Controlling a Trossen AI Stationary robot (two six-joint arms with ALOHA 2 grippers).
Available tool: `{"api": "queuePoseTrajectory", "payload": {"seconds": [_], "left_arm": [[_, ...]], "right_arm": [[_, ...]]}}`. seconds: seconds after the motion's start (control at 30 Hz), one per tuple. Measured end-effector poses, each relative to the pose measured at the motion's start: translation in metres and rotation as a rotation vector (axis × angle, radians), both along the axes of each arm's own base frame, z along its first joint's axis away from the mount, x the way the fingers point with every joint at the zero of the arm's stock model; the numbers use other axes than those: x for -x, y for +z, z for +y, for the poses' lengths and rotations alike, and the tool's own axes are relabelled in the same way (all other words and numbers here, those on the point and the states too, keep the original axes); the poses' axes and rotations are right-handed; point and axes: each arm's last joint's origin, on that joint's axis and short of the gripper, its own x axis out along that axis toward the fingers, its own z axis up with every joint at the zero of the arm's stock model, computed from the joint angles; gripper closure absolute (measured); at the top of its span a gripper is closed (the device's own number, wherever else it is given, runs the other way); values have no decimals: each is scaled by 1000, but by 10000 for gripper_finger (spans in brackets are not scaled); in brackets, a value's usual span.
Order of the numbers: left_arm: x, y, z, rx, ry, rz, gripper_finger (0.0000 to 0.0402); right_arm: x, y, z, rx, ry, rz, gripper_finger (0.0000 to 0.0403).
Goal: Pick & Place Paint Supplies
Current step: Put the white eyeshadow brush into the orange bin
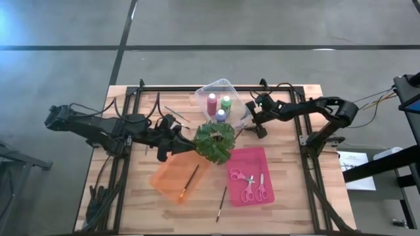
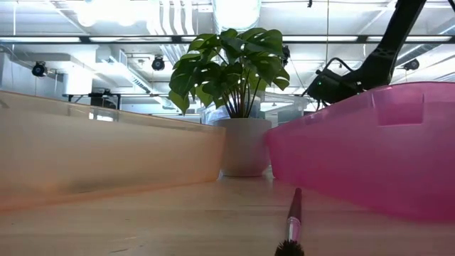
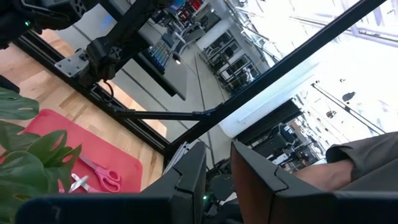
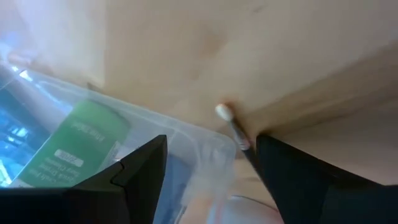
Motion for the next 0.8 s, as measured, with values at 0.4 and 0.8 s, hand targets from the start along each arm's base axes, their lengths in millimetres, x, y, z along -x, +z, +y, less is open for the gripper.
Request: {"api": "queuePoseTrajectory", "payload": {"seconds": [0.4,0.8], "left_arm": [[0,6,0,15,0,-59,317],[0,8,0,100,4,-60,317]], "right_arm": [[12,-7,7,-109,-35,92,154],[24,-10,0,-200,-145,144,154]]}}
